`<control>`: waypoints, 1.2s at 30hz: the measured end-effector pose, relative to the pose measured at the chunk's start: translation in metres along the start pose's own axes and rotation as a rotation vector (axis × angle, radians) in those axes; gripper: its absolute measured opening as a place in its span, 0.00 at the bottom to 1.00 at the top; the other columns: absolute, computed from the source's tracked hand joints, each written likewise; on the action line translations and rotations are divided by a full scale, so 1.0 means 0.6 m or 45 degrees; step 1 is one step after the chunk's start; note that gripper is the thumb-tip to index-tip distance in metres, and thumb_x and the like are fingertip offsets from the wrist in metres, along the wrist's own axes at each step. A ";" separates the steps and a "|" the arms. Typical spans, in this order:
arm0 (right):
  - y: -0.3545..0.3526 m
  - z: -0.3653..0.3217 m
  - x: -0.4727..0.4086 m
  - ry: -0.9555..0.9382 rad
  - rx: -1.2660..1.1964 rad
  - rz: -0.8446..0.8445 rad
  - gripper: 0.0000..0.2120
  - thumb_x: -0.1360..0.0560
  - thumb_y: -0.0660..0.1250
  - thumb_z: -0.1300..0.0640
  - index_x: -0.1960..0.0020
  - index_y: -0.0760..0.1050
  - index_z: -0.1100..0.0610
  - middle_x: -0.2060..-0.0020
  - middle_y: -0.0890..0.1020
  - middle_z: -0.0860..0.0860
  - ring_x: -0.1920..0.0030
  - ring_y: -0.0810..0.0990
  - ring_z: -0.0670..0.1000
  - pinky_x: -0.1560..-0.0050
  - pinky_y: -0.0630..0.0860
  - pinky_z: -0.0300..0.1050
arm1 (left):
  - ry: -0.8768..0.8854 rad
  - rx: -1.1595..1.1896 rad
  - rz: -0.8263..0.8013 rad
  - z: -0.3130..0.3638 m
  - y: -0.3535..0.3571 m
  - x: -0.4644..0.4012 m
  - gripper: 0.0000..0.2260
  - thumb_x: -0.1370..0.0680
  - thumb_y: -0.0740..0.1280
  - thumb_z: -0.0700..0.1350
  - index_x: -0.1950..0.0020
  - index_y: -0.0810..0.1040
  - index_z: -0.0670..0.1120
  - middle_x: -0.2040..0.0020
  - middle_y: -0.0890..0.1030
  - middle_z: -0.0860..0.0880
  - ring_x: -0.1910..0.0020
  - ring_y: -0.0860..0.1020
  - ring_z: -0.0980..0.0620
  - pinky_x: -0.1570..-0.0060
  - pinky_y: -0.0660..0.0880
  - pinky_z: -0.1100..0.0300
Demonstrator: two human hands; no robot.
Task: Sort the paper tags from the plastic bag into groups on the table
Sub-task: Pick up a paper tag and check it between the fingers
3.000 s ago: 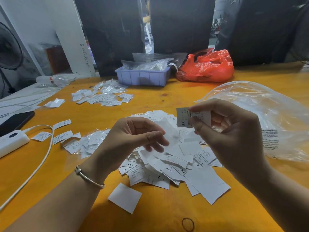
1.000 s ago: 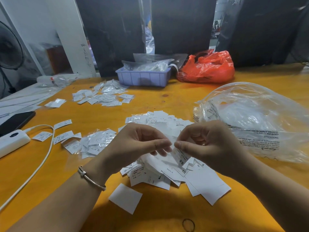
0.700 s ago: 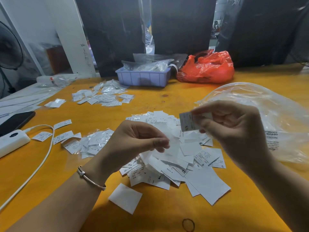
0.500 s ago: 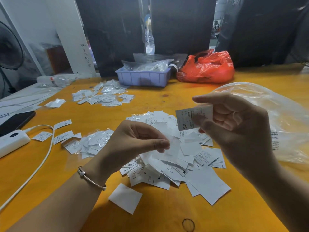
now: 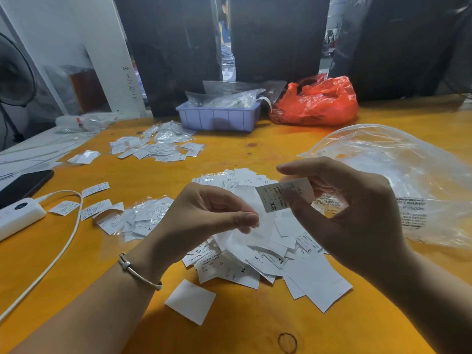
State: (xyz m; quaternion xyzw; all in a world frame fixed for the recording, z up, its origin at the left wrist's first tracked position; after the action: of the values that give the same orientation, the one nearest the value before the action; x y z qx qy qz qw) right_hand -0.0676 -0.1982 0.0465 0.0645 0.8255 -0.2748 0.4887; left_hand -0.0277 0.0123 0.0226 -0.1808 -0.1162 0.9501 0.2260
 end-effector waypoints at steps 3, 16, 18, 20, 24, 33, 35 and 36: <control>0.001 0.003 0.003 -0.016 0.034 -0.004 0.12 0.30 0.72 0.63 0.47 0.81 0.55 0.59 0.84 0.47 0.60 0.83 0.47 0.64 0.79 0.40 | -0.010 0.000 0.004 0.001 0.000 0.000 0.06 0.30 0.76 0.45 0.55 0.88 0.45 0.60 0.87 0.45 0.61 0.85 0.48 0.59 0.79 0.63; 0.017 0.021 0.006 0.013 0.083 -0.347 0.10 0.26 0.69 0.60 0.45 0.81 0.57 0.58 0.86 0.48 0.63 0.83 0.46 0.67 0.81 0.43 | -0.077 -0.029 -0.003 0.004 0.004 0.000 0.04 0.28 0.74 0.46 0.56 0.87 0.47 0.61 0.87 0.48 0.62 0.84 0.51 0.63 0.76 0.68; 0.022 0.023 0.008 0.062 0.071 -0.396 0.11 0.26 0.71 0.60 0.44 0.81 0.55 0.57 0.86 0.48 0.60 0.84 0.47 0.66 0.81 0.45 | -0.097 -0.070 0.000 0.003 0.007 -0.001 0.05 0.28 0.74 0.47 0.56 0.87 0.48 0.62 0.86 0.48 0.63 0.84 0.52 0.64 0.75 0.67; 0.026 0.027 0.010 0.162 0.017 -0.395 0.13 0.26 0.72 0.57 0.42 0.80 0.53 0.56 0.85 0.46 0.60 0.83 0.45 0.64 0.81 0.45 | -0.109 -0.077 0.010 0.002 0.011 -0.003 0.06 0.29 0.74 0.48 0.56 0.87 0.47 0.63 0.86 0.48 0.64 0.83 0.52 0.64 0.75 0.66; 0.018 0.040 0.005 0.412 -0.310 -0.172 0.13 0.28 0.73 0.63 0.47 0.80 0.53 0.61 0.83 0.46 0.62 0.82 0.46 0.62 0.79 0.42 | -0.147 -0.005 0.099 0.004 0.008 -0.005 0.08 0.31 0.74 0.50 0.57 0.87 0.46 0.62 0.86 0.47 0.65 0.83 0.53 0.66 0.76 0.67; 0.030 0.032 0.012 0.410 -0.374 -0.226 0.08 0.29 0.73 0.65 0.52 0.84 0.56 0.62 0.85 0.47 0.62 0.83 0.48 0.60 0.81 0.47 | -0.255 0.092 0.117 0.005 0.012 -0.007 0.10 0.35 0.75 0.53 0.61 0.87 0.47 0.61 0.86 0.45 0.63 0.82 0.53 0.65 0.76 0.66; 0.036 0.031 0.014 0.407 -0.340 -0.316 0.06 0.27 0.71 0.58 0.52 0.84 0.56 0.60 0.85 0.47 0.60 0.83 0.46 0.60 0.80 0.45 | -0.277 0.096 0.095 0.003 0.012 -0.007 0.09 0.33 0.75 0.51 0.59 0.88 0.47 0.59 0.86 0.45 0.59 0.84 0.50 0.61 0.78 0.65; 0.039 0.030 0.014 0.418 -0.318 -0.364 0.09 0.27 0.68 0.53 0.51 0.84 0.56 0.60 0.85 0.46 0.59 0.82 0.45 0.60 0.80 0.43 | -0.288 0.091 0.077 0.003 0.013 -0.007 0.08 0.32 0.74 0.50 0.58 0.88 0.47 0.58 0.87 0.45 0.57 0.85 0.49 0.60 0.78 0.64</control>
State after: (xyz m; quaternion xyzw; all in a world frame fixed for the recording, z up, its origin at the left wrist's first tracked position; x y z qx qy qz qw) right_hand -0.0493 -0.1894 0.0238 -0.0698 0.9222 -0.2228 0.3083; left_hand -0.0277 0.0033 0.0229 -0.0677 -0.1017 0.9743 0.1891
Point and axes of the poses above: each hand's wrist, its own x-axis away from the middle knuckle, its own y-axis out of the palm, z = x × y, the point moved 1 cm from there along -x, towards the middle knuckle
